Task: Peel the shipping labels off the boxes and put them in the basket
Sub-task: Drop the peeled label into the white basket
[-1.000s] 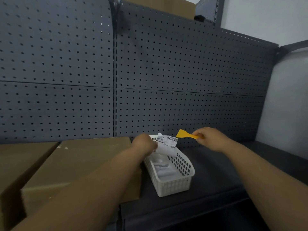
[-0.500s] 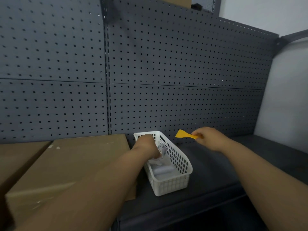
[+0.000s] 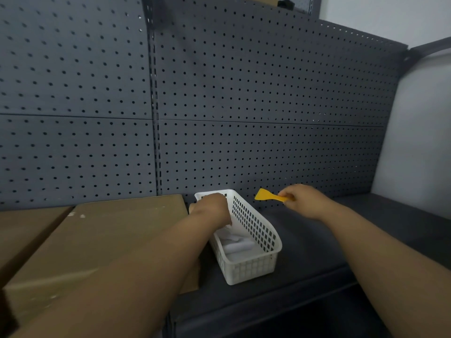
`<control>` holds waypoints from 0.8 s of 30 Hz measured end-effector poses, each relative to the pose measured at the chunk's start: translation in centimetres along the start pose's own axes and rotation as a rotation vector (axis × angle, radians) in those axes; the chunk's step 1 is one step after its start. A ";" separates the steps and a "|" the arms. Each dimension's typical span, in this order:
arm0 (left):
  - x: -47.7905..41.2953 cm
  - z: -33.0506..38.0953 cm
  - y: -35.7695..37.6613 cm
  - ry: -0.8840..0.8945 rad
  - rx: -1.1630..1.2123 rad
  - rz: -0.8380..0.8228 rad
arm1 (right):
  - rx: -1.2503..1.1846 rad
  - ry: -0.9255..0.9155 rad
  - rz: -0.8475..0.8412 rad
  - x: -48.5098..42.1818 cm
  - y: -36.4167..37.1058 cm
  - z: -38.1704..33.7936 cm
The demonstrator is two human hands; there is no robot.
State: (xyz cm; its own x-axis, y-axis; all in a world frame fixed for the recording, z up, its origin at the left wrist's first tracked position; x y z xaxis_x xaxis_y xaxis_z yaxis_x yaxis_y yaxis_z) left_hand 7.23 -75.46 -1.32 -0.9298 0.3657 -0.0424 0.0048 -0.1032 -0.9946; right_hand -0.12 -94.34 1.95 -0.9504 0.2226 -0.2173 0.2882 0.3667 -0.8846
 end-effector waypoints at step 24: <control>2.2 1.1 -2.0 0.127 0.102 0.290 | 0.098 0.507 0.039 2.6 6.6 10.1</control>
State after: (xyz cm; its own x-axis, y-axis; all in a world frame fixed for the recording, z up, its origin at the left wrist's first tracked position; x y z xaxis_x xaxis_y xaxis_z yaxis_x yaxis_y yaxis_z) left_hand 4.82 -75.45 0.66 -0.8417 0.4195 -0.3399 0.2192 -0.3097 -0.9252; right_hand -1.86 -100.43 -8.64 -0.7562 0.6528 -0.0449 0.2866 0.2687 -0.9196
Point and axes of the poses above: each hand's wrist, its own x-axis away from the middle knuckle, its own y-axis out of the palm, z = x × y, the point moved 10 cm from there along -x, towards the middle knuckle, and after that the axes turned 10 degrees about -x, right-handed, at the moved point
